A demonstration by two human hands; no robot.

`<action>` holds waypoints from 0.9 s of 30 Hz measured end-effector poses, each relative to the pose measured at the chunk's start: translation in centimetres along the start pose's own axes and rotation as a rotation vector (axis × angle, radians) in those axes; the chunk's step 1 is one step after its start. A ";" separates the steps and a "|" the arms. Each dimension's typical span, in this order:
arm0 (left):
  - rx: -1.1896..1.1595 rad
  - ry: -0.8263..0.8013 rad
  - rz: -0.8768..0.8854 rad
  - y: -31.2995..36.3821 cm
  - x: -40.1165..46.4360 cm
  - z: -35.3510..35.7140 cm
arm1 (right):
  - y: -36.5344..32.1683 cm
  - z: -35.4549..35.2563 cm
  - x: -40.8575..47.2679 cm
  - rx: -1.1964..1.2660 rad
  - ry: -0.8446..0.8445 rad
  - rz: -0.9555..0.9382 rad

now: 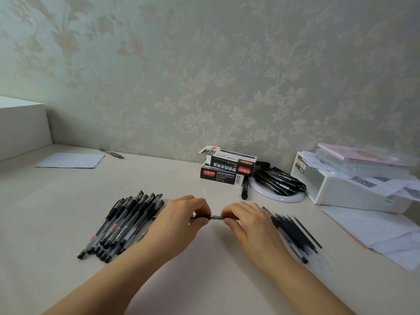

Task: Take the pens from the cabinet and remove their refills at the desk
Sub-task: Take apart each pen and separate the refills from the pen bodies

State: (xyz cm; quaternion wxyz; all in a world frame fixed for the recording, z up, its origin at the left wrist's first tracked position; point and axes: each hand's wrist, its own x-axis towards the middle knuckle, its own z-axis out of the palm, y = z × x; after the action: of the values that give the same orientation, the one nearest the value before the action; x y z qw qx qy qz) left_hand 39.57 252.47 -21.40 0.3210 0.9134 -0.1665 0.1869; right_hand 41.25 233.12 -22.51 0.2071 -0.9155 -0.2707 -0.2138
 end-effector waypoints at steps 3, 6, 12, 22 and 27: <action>-0.005 -0.017 0.024 0.1 0.1 0.0 | 0.0 0.1 0.1 0.126 -0.009 -0.017; 0.001 -0.048 0.044 0.2 0.1 0.2 | 0.0 0.3 0.0 0.244 -0.035 -0.021; 0.022 -0.078 0.083 0.4 0.2 0.0 | 0.2 0.5 -0.2 0.370 -0.025 0.044; 0.036 -0.085 0.101 0.9 0.5 -0.2 | -0.1 0.4 -0.1 0.472 -0.004 0.129; 0.039 -0.092 0.090 1.0 0.5 -0.3 | -0.2 0.4 -0.1 0.528 0.001 0.162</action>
State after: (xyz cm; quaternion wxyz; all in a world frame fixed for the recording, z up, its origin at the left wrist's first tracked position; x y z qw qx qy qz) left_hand 39.54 251.81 -20.42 0.2865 0.9186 -0.2184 0.1623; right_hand 41.17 233.43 -22.87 0.4552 -0.8483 -0.2430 -0.1189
